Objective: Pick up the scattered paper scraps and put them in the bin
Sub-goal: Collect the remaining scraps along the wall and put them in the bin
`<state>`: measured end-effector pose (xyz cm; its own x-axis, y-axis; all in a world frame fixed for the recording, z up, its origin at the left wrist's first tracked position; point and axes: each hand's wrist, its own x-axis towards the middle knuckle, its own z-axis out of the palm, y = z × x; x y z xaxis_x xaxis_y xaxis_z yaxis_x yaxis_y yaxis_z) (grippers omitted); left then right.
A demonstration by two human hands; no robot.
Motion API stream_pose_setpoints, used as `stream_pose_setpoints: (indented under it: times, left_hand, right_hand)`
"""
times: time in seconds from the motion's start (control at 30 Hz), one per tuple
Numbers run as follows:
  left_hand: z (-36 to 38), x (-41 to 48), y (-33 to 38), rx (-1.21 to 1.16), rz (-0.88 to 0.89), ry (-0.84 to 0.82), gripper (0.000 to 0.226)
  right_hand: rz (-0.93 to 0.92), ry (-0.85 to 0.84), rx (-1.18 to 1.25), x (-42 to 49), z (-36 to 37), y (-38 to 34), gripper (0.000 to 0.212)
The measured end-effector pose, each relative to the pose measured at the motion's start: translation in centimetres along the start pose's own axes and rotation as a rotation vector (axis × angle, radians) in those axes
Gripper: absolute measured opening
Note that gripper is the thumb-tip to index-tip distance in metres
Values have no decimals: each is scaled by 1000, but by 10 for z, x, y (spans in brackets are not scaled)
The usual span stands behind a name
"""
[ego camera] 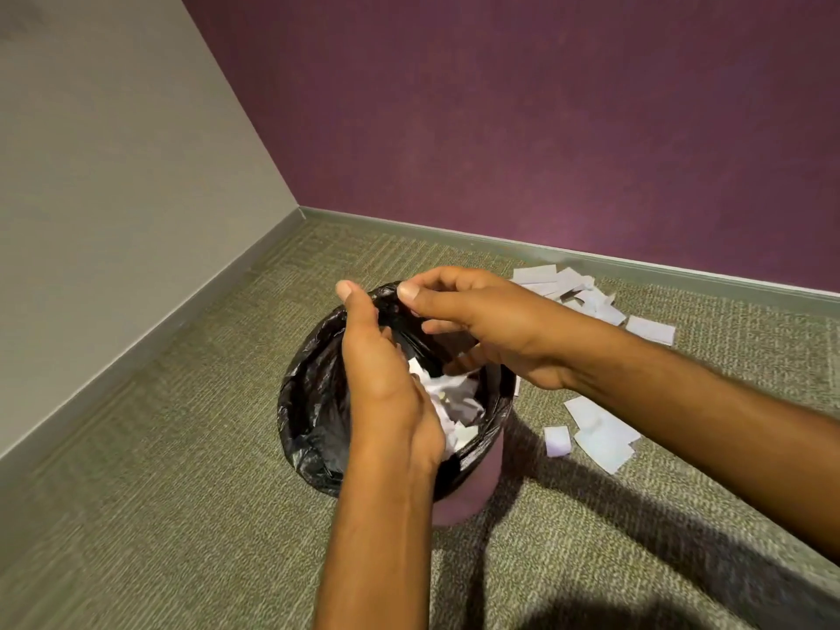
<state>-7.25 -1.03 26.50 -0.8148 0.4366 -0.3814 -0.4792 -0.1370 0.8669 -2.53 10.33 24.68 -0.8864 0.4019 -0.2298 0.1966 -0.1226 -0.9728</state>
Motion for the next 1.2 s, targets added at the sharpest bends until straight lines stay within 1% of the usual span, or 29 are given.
stream_pose_setpoints:
  times: [0.07, 0.13, 0.23, 0.27, 0.4, 0.5, 0.6, 0.67, 0.73, 0.8, 0.9, 0.93, 1.0, 1.1, 1.13, 1.2]
  left_hand:
    - [1, -3, 1, -12, 14, 35, 72]
    - [2, -8, 2, -18, 68, 25, 63]
    - [10, -18, 2, -12, 170, -20, 33]
    - [13, -18, 0, -11, 195, -40, 28]
    - [36, -25, -15, -15, 230, -164, 23]
    - [57, -26, -37, 98, 255, -265, 19]
    - [79, -24, -70, 288, 285, -339, 28]
    - [88, -16, -98, 411, 291, -351, 38]
    - [88, -1, -130, 520, 264, -347, 42]
    - [80, 19, -162, 640, 240, -307, 41]
    - [58, 48, -205, 932, 217, -312, 43]
    - [50, 55, -218, 1020, 215, -327, 45]
    - [37, 66, -239, 1153, 213, -349, 45]
    - [22, 77, -262, 1303, 235, -368, 47]
    - [18, 79, -265, 1347, 250, -374, 50]
    - [11, 80, -270, 1438, 244, -390, 67]
  right_hand:
    - [-12, 4, 25, -3, -3, -2, 40]
    - [-36, 18, 56, -6, -7, -4, 39]
    - [-95, 29, 82, -11, -21, -6, 36]
    - [-117, 41, 85, -14, -27, -6, 34]
    - [-200, 139, 150, -23, -56, -4, 20]
    - [-220, 225, 194, -26, -83, 4, 15]
    - [-163, 326, 185, -24, -112, 27, 23]
    - [-106, 371, 178, -20, -128, 50, 28]
    - [-32, 406, 160, -16, -141, 78, 29]
    - [51, 440, 126, -12, -150, 107, 27]
    - [146, 468, 71, -6, -161, 150, 14]
    - [165, 463, 35, -5, -163, 163, 10]
    - [190, 430, -67, -3, -169, 187, 9]
    - [220, 350, -201, -3, -176, 215, 19]
    - [225, 320, -236, -4, -178, 222, 23]
    - [227, 264, -317, -8, -180, 233, 30]
